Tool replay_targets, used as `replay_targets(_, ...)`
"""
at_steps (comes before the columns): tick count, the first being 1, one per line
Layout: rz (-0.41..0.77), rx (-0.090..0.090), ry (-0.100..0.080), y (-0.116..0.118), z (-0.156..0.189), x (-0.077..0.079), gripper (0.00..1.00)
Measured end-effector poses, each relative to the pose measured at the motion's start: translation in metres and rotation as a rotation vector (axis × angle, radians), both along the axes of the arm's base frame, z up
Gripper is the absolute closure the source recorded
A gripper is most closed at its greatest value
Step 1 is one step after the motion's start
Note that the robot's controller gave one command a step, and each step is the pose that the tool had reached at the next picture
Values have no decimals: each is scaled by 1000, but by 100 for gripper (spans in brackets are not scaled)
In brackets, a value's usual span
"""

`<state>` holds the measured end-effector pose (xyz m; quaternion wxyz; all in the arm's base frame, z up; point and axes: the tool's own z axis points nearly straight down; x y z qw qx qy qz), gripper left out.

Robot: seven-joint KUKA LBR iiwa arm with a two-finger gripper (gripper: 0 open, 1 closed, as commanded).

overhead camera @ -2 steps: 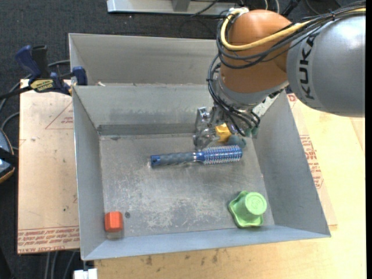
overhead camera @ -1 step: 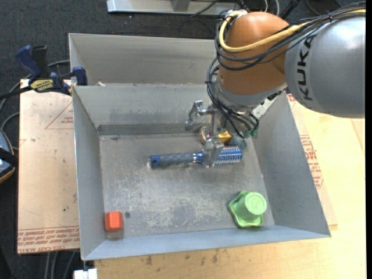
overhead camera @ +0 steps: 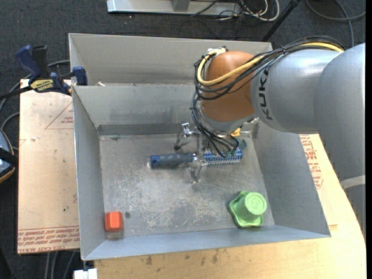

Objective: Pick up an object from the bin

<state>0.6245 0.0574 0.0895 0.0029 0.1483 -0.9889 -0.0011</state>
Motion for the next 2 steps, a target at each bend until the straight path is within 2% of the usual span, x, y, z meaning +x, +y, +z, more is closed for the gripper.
replay_targets(1,-1,1,-7,0,5,2,100)
replay_targets(2,50,0,-16,-15,136,-5,100)
